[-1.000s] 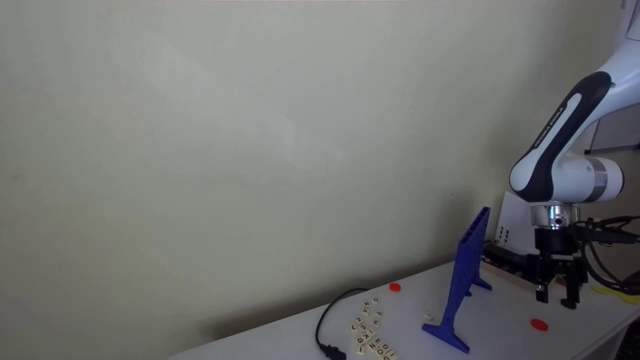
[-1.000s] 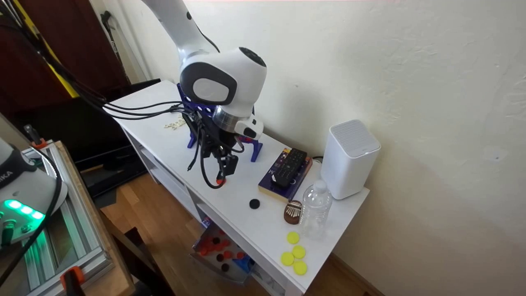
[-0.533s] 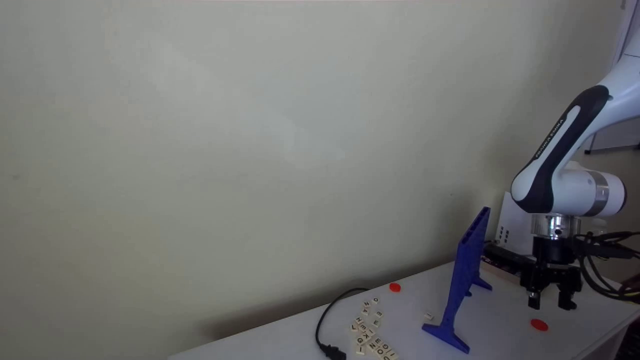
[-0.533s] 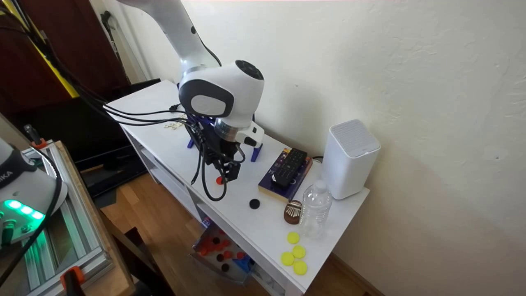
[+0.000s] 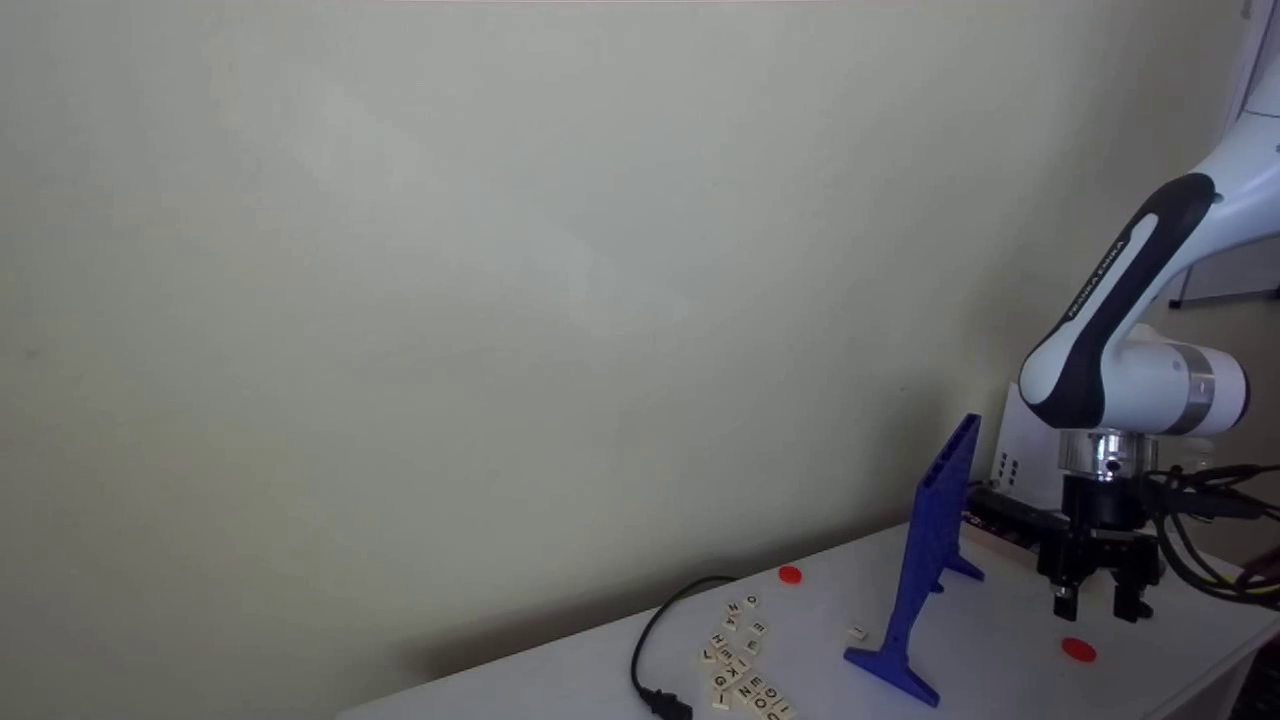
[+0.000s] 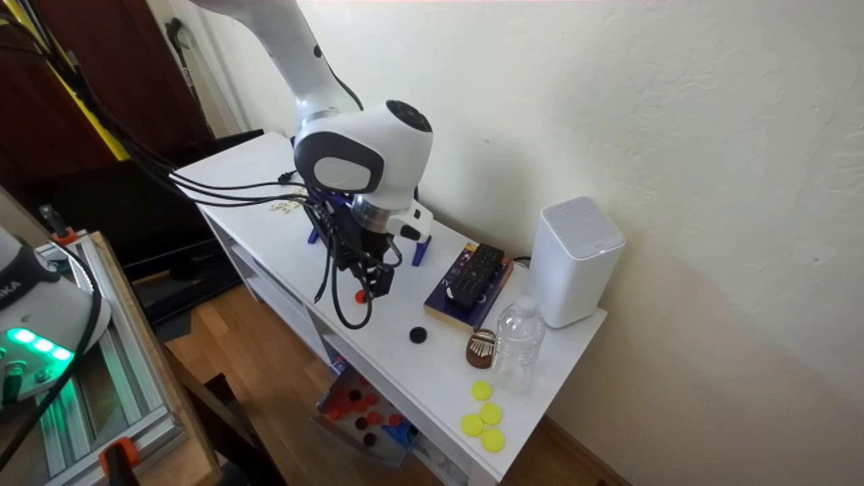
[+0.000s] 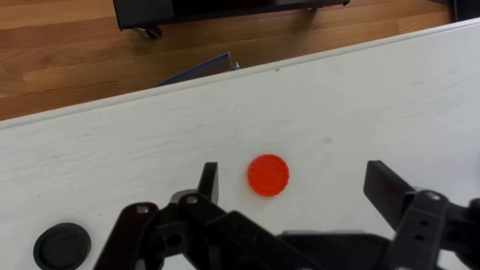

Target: Put one orange ring inside the blue gameboard.

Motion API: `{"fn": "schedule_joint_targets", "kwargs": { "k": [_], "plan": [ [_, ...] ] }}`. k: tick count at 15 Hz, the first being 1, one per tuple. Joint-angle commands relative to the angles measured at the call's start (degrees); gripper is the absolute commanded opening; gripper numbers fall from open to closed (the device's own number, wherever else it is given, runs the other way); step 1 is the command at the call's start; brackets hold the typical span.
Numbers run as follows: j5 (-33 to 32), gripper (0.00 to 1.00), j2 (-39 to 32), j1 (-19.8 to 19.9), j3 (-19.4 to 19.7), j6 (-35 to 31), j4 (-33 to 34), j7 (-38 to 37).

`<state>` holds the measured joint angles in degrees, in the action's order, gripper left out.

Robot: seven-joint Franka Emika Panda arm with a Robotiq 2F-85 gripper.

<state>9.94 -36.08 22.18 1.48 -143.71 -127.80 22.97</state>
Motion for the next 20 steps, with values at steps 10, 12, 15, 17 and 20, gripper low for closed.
{"fn": "schedule_joint_targets", "kwargs": {
  "k": [10, 12, 15, 17, 20],
  "plan": [
    [-4.4, 1.00, -6.4, -7.6, 3.5, -3.3, 4.1, -9.9],
    [-5.5, 1.00, -6.7, -8.1, 4.3, -3.5, 4.4, -10.5],
    [-7.3, 1.00, -7.3, -8.8, 5.0, -3.6, 5.0, -11.5],
    [-8.3, 0.93, -7.9, -9.2, 5.1, -3.9, 5.4, -11.9],
    [-9.3, 0.77, -9.1, -9.6, 5.2, -3.9, 6.5, -12.2]
  ]
}}
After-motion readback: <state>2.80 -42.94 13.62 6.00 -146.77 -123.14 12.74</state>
